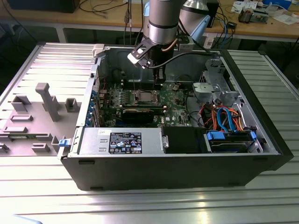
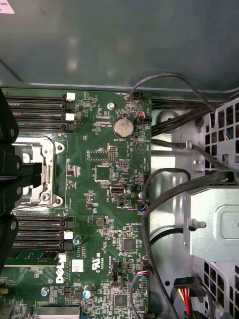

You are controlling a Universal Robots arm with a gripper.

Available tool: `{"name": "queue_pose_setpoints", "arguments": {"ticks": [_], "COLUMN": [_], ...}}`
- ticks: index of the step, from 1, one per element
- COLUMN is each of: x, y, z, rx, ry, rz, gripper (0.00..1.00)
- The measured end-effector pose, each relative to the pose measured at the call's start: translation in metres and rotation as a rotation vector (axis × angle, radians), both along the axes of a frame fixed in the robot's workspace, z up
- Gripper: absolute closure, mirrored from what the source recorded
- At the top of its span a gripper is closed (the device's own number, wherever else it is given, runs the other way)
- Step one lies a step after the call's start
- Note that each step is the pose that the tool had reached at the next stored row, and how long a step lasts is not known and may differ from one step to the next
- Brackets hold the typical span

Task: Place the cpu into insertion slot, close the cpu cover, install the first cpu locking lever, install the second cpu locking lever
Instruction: 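Close the cpu cover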

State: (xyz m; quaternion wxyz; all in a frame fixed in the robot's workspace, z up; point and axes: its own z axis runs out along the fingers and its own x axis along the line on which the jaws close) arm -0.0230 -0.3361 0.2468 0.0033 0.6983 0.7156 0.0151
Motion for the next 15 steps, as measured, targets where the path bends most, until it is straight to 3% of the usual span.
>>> {"name": "queue_pose_setpoints", "arguments": {"ticks": [9, 15], "x": [-0.0068, -0.0068], "y": [0.0000, 0.0000], "z": [-0.0026, -0.0028], "rx": [0.0003, 0.0003], "ry": [0.0014, 0.0014], "rz": [0.000, 0.000], "gripper": [0.89, 0.89]}}
